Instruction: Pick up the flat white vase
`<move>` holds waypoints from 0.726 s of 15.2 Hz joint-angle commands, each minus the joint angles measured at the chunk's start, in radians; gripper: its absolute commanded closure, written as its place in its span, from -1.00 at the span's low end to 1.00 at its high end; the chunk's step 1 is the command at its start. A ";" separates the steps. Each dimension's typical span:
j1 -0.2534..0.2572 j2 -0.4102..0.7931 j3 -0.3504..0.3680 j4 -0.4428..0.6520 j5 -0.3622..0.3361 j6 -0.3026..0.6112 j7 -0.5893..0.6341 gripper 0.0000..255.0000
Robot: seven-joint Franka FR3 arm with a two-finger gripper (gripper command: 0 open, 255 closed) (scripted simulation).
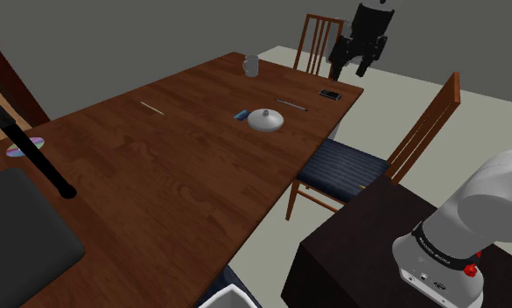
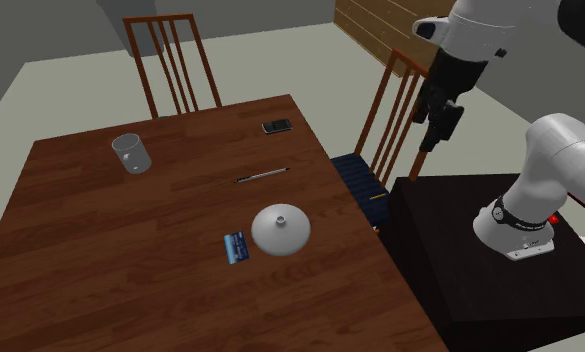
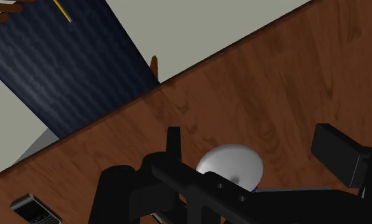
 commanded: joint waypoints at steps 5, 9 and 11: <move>-0.002 0.235 0.025 0.097 -0.004 0.111 0.036 -1.00; -0.004 0.394 0.035 0.188 -0.015 0.159 0.060 -1.00; -0.004 0.474 0.039 0.241 -0.022 0.177 0.072 -1.00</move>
